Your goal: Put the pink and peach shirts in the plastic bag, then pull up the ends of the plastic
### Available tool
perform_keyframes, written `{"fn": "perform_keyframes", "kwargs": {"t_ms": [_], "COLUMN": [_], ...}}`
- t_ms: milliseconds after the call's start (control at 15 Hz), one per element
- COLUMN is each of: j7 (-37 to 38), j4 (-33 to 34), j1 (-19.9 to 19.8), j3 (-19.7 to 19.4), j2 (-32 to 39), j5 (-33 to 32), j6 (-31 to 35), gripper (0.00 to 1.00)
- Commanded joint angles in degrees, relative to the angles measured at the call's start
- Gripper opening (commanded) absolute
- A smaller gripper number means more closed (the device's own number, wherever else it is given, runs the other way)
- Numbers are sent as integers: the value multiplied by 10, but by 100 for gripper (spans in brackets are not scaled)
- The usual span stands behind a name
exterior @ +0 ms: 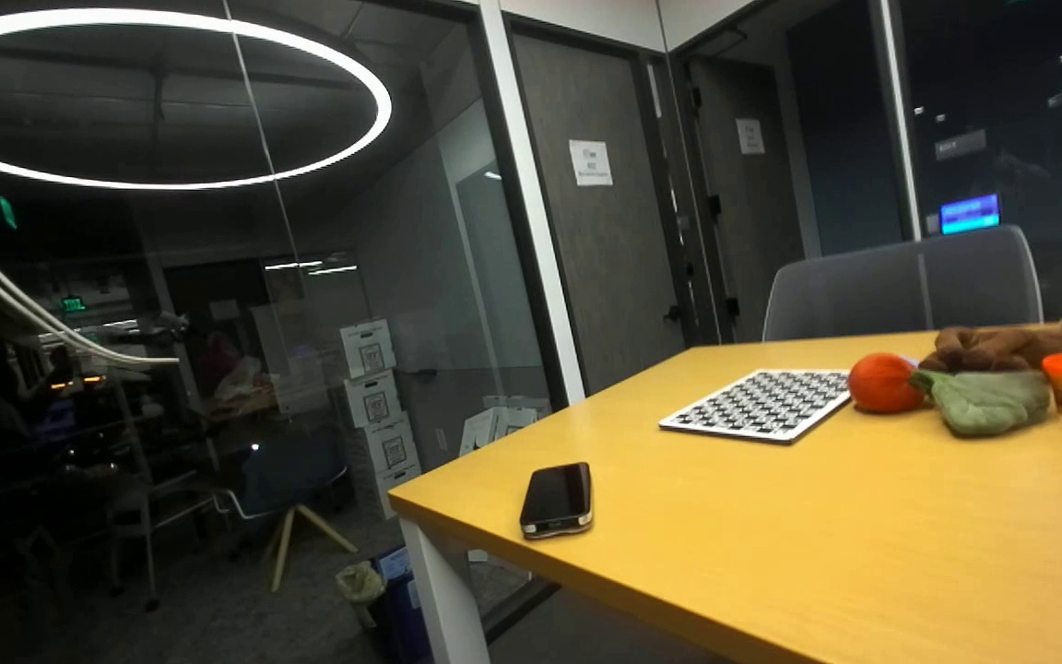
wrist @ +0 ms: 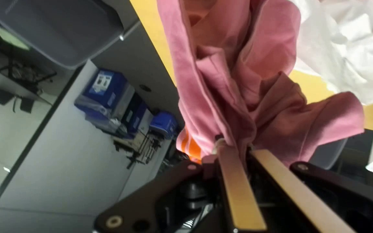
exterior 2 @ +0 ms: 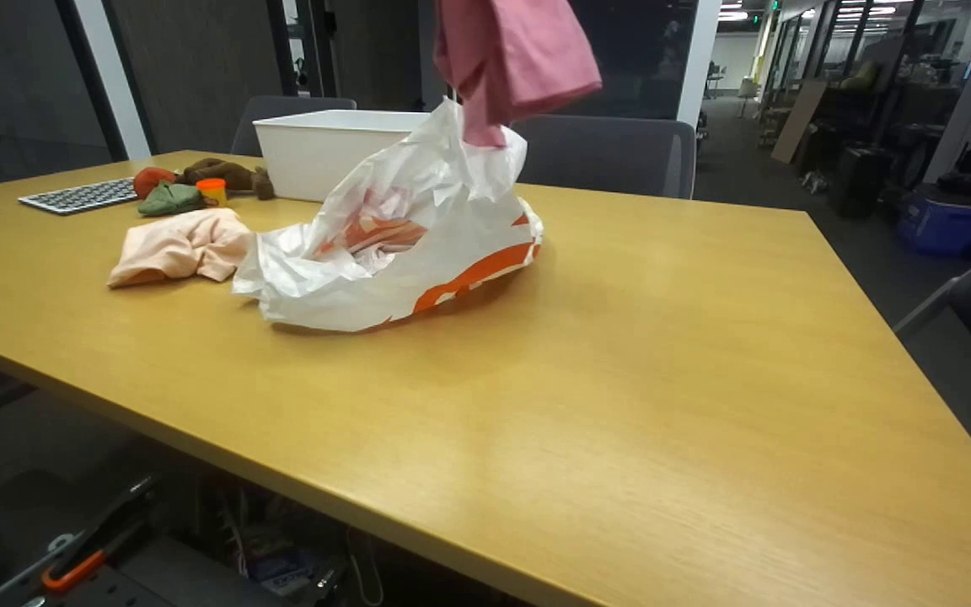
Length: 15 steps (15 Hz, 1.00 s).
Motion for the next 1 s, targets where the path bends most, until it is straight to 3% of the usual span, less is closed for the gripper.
{"fn": "perform_keyframes", "kwargs": {"t_ms": [0,400,933], "j7": [19,56,67], "j4": [25,38,18], "j1": [41,41,50], "j3": [78,148,177], "j2": [-50,-40,76], "j5": [5,3,7], "j6": [-3,-3,-22], "gripper": [2,2,2]}}
